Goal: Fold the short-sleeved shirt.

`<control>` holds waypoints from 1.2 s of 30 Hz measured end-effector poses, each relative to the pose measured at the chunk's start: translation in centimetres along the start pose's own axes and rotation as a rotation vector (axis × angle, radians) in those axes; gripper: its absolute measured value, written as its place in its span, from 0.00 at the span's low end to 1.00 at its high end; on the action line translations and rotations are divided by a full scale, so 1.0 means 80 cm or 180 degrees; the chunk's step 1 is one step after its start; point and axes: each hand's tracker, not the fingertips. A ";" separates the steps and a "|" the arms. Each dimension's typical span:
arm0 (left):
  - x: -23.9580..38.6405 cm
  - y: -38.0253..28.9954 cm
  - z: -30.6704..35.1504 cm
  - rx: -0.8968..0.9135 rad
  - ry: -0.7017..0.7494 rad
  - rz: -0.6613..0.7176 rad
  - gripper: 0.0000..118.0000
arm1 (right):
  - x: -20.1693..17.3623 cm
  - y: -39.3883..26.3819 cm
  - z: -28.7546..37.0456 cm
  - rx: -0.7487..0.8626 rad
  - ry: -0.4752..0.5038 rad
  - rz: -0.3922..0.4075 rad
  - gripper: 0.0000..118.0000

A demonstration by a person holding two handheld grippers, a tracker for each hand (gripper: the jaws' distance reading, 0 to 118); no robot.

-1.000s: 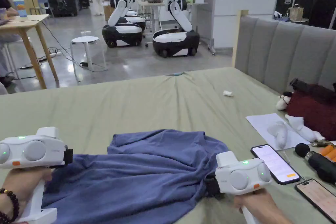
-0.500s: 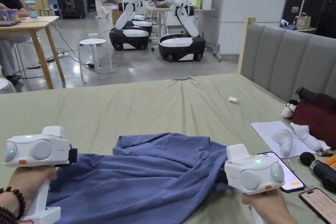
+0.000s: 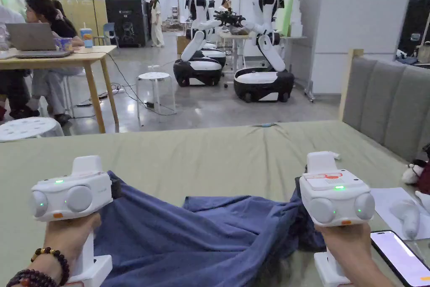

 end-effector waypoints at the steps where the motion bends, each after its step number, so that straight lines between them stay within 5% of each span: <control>1: 0.004 0.013 0.002 0.0071 0.0022 -0.0031 0.02 | -0.011 0.019 -0.003 0.0065 0.0030 0.0033 0.02; 11: 0.033 0.199 0.011 0.0828 0.0348 -0.0571 0.02 | -0.059 0.231 -0.039 0.0709 0.0069 0.0235 0.02; 22: -0.011 0.341 0.022 0.1267 0.0717 -0.0267 0.02 | -0.035 0.378 -0.075 0.0932 -0.0151 0.0093 0.02; 24: -0.010 0.349 0.017 0.1307 0.0700 -0.0198 0.02 | -0.037 0.387 -0.082 0.0896 -0.0050 -0.0158 0.02; 36: -0.031 0.258 -0.038 0.1050 0.0703 -0.0135 0.02 | -0.074 0.311 -0.123 0.0740 0.0022 -0.0020 0.02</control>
